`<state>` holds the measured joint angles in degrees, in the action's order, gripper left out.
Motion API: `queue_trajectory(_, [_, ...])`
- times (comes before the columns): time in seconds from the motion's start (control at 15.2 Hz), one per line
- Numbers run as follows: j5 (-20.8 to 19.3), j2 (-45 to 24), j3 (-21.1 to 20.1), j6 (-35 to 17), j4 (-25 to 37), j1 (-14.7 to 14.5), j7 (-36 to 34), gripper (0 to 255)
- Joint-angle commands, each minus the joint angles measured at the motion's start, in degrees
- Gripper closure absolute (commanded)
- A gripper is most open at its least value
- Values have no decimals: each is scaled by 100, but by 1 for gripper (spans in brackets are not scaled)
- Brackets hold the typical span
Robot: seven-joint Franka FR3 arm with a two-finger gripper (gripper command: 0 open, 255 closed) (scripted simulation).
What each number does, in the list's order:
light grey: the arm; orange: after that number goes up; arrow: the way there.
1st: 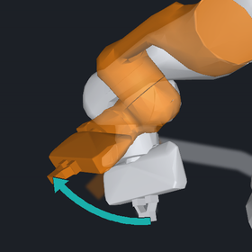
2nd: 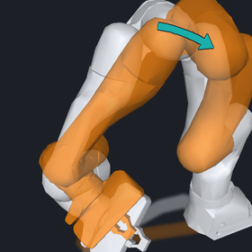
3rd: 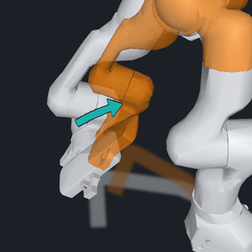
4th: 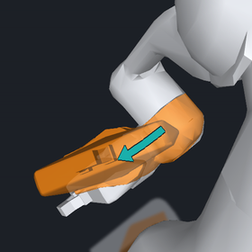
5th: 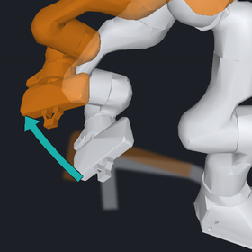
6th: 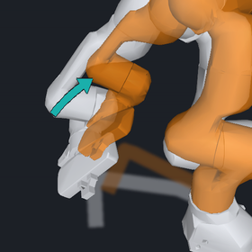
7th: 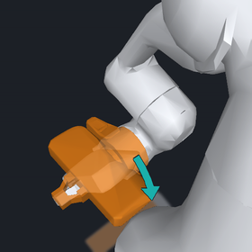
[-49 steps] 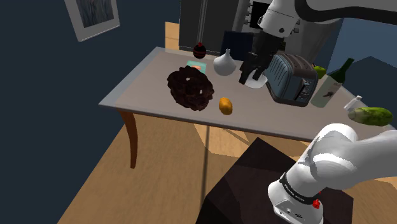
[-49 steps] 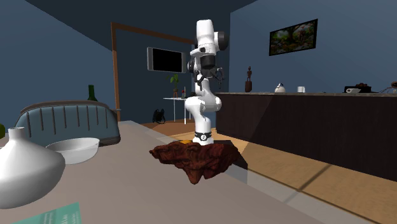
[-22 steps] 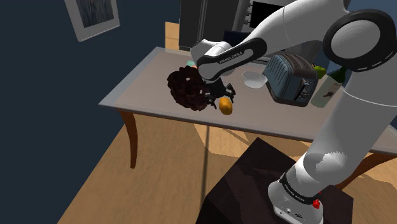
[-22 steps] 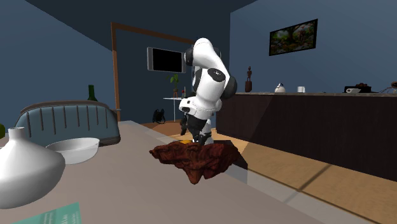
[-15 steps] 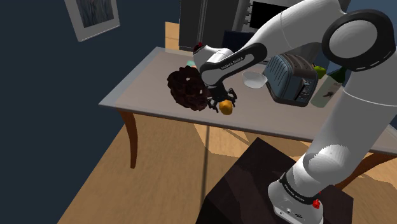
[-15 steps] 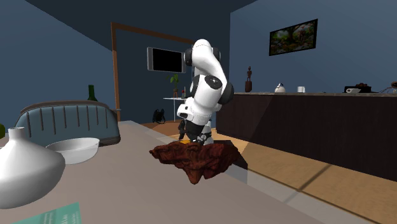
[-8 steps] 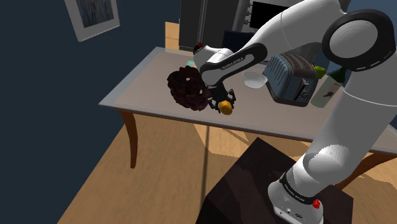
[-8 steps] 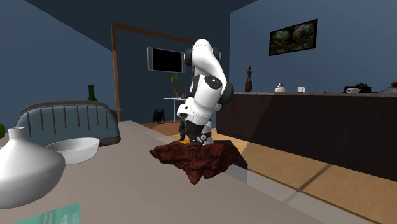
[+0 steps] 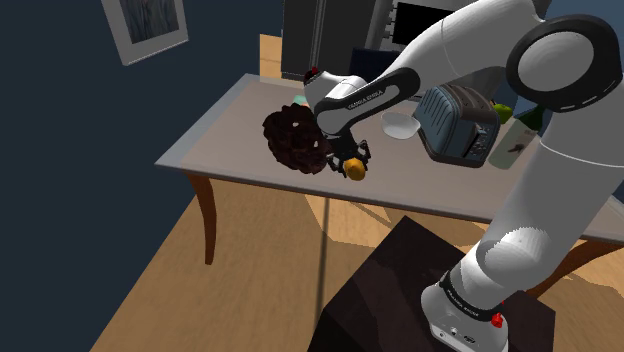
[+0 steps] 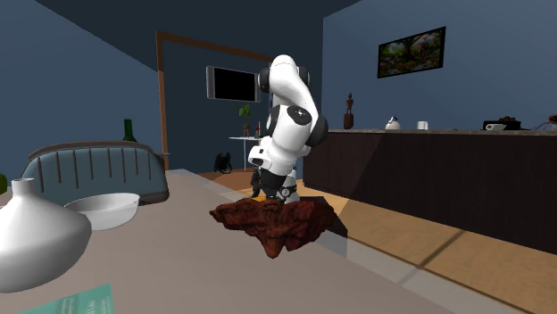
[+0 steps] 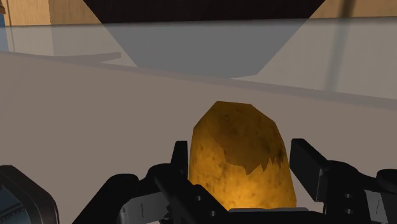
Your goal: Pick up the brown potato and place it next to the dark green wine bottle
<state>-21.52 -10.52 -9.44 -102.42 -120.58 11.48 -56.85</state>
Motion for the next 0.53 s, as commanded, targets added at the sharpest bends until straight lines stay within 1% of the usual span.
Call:
queue_trajectory(0.0, [15,41,-4,54,20,0,28,255])
queue_trajectory(0.46, [98,331,-22,503,217,-5,207,255])
